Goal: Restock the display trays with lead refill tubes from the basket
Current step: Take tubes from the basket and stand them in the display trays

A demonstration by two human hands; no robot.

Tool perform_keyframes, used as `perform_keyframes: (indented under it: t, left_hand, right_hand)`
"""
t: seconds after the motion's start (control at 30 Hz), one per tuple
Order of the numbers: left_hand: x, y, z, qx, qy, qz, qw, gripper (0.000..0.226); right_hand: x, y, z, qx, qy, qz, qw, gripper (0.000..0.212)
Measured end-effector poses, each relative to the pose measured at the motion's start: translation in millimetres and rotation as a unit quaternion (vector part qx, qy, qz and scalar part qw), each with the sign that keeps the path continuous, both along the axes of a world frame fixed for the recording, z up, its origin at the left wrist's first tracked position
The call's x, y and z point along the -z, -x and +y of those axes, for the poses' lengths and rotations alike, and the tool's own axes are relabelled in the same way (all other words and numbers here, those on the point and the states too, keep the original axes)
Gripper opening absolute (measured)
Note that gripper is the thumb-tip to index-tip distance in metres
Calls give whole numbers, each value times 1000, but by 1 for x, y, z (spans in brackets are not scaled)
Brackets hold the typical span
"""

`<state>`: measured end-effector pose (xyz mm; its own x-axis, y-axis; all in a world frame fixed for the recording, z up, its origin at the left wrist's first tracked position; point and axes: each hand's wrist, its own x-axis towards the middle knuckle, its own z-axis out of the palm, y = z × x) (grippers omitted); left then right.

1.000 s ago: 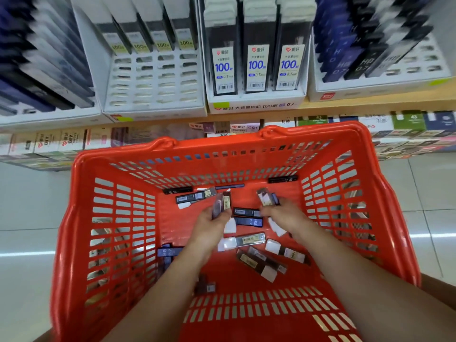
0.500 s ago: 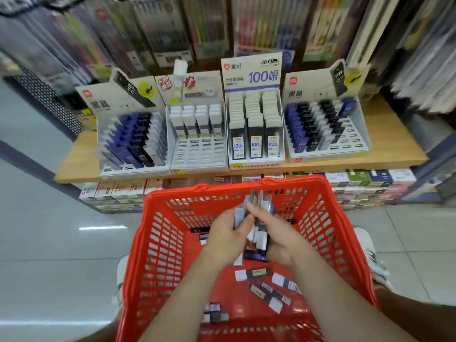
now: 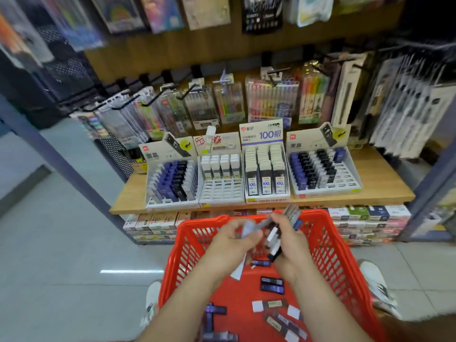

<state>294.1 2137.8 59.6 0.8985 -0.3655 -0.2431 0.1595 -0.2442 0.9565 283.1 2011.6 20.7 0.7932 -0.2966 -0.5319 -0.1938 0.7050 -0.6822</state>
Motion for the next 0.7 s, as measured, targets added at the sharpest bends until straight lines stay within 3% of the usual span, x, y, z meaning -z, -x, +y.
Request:
perform_keyframes:
  t: [0.13, 0.3, 0.4, 0.53, 0.7]
  left_hand:
    - [-12, -2, 9, -116, 6, -65, 991, 10]
    - [-29, -3, 24, -128, -27, -96, 987, 8]
    - [-43, -6, 36, -113, -66, -101, 986, 13]
    - [-60, -19, 57, -50, -209, -169, 962, 11]
    - [-78, -33, 71, 10, -202, -147, 968, 13]
  right_hand:
    - [-9, 3, -2, 18, -74, -26, 997, 18]
    - [-24, 2, 0, -4, -114, -74, 991, 9]
    - [-30, 3, -3, -44, -47, -97, 993, 11]
    - [-34, 7, -7, -141, 64, -119, 981, 6]
    - [-48, 6, 2, -326, 270, -162, 892, 12]
